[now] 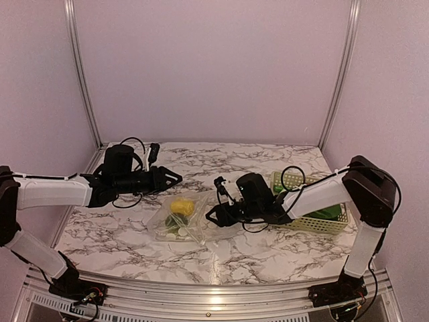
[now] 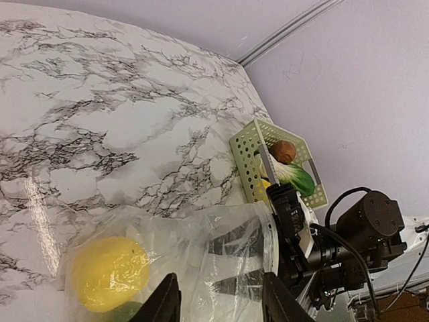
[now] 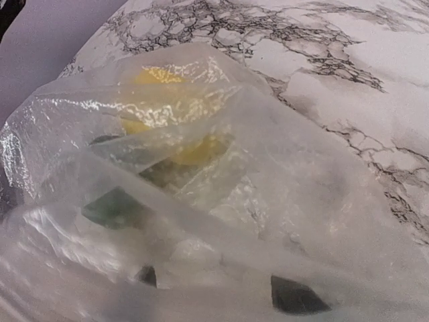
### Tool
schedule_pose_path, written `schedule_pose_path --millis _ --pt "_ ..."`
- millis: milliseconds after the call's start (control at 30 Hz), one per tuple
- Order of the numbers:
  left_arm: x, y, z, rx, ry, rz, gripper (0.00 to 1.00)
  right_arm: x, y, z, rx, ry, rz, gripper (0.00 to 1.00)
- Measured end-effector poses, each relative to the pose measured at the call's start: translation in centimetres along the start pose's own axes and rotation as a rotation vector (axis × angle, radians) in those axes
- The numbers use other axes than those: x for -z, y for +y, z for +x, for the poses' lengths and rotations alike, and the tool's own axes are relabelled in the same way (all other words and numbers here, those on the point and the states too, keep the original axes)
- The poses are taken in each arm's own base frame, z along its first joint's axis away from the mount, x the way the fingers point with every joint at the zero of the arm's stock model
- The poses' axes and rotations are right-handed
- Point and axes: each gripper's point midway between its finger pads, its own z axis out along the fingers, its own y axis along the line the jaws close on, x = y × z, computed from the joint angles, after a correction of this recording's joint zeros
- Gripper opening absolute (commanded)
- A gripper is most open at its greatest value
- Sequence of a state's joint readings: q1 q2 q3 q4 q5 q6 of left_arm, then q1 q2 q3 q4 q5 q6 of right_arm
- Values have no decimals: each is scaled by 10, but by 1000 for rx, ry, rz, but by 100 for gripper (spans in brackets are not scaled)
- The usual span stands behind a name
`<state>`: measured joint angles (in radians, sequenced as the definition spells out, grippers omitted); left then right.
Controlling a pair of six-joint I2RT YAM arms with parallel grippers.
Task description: Open the zip-top bag and remove the fake food
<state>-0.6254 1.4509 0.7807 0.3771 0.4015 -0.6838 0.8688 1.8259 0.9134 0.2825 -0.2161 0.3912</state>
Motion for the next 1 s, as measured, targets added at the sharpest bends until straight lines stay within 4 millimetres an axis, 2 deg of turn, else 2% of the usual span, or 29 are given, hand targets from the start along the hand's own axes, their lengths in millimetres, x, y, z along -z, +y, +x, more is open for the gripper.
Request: schedule_pose_path --millis 133,233,400,533,667,800,867,1000 --pt "21 19 -15 6 -70 -96 57 0 5 -1 14 -8 -38 63" --pt "30 35 -14 18 -82 -176 65 1 9 1 30 -19 -65 65" --pt "33 72 13 52 -7 -304 68 -1 9 14 43 -12 -101 70" --pt "29 93 40 78 73 -347 67 -7 10 23 59 4 -129 72" --pt "26 101 64 108 134 -333 54 -11 13 27 72 9 -159 73" --pt "13 96 82 123 179 -283 38 -19 13 36 75 28 -184 73" --pt "7 89 86 128 183 -256 31 -23 15 36 79 25 -199 73" --pt "-2 72 86 121 179 -203 9 -30 19 31 88 18 -220 72"
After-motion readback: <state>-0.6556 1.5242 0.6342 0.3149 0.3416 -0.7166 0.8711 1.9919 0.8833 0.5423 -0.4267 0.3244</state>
